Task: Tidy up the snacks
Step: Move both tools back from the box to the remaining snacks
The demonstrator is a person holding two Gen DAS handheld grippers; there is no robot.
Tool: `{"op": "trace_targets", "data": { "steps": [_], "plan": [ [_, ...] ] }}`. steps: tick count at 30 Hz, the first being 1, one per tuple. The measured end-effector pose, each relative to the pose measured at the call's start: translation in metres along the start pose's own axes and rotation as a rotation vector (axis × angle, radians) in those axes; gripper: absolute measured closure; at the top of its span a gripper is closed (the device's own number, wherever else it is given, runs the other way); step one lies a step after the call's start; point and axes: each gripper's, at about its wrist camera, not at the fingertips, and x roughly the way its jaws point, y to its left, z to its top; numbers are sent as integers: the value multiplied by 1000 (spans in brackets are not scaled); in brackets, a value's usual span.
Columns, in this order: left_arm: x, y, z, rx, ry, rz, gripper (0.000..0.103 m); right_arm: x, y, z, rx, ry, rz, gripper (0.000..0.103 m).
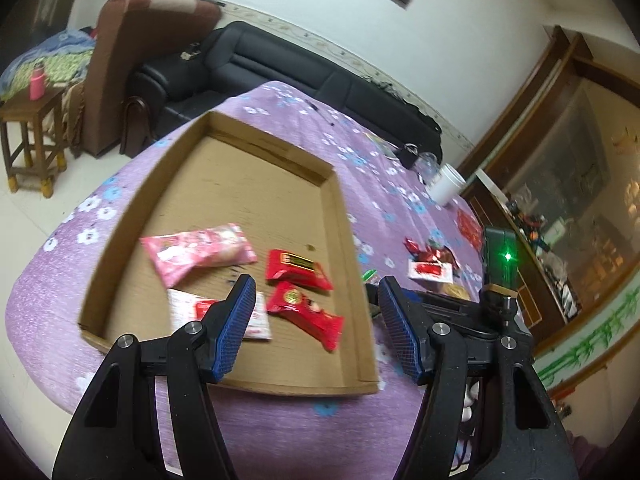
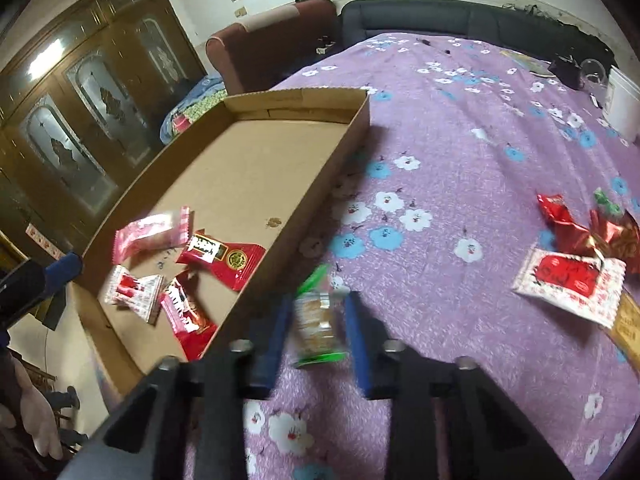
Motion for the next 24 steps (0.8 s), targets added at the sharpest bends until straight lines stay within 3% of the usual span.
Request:
{"op": "trace_targets", "data": {
  "steps": [8, 14, 17, 21, 22, 24],
  "plan": [
    [21, -36, -9, 80, 64, -46, 40, -43, -51, -36, 79, -22, -74, 76],
    [46, -72, -22, 158, 134, -96, 40, -94, -92, -65, 137, -66, -63, 62],
    [56, -89, -29, 205, 167, -110, 40, -122, -104, -70, 145, -147, -118, 46],
    [64, -108, -38, 253, 199, -133, 40, -148, -120, -76, 140, -317, -268, 15],
    [67, -113, -41, 264, 212, -138, 40, -151, -128, -78, 157, -346, -292, 14],
    [75, -120, -46, 284, 237, -146, 40, -145, -151, -71, 233, -302, -333, 14]
  ]
}}
